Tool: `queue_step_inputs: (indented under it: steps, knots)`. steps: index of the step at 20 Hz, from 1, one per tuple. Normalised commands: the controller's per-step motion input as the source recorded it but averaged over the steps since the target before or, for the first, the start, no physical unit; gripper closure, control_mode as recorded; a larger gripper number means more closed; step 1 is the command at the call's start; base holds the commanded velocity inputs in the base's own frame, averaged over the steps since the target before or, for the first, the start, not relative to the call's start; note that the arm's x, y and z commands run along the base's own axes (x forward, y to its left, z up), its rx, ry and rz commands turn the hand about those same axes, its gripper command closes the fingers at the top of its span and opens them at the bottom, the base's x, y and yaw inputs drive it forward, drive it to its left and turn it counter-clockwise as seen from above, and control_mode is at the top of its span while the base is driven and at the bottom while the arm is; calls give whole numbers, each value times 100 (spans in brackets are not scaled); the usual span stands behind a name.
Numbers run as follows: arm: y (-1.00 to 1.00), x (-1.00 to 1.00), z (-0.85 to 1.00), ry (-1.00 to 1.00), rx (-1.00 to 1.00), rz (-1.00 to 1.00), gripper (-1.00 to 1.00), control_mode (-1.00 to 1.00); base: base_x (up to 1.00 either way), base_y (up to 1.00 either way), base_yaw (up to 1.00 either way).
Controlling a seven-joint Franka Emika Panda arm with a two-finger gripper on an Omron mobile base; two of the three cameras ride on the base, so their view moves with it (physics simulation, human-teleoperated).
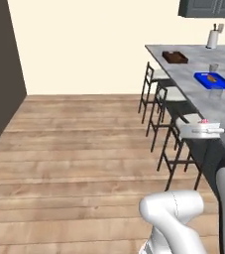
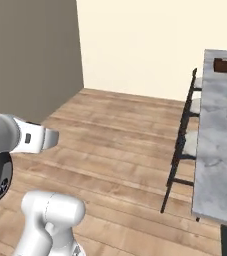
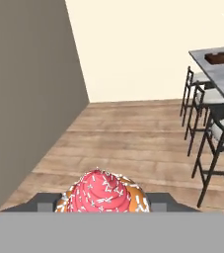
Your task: Take the donut and cupcake from the fridge and place them on the empty tray on the dining counter.
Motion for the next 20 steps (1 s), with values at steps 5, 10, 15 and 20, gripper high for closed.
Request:
queue_step_inputs:
  steps: [5,10,15,20]
  knots:
    - [0,0,0,0,0,0,100,100,100,80,-36]
    - [0,0,0,0,0,0,100,100,100,57,-26]
    - [0,0,0,0,0,0,100,100,100,37,-24]
    - [0,0,0,0,0,0,100,100,100,15,-34]
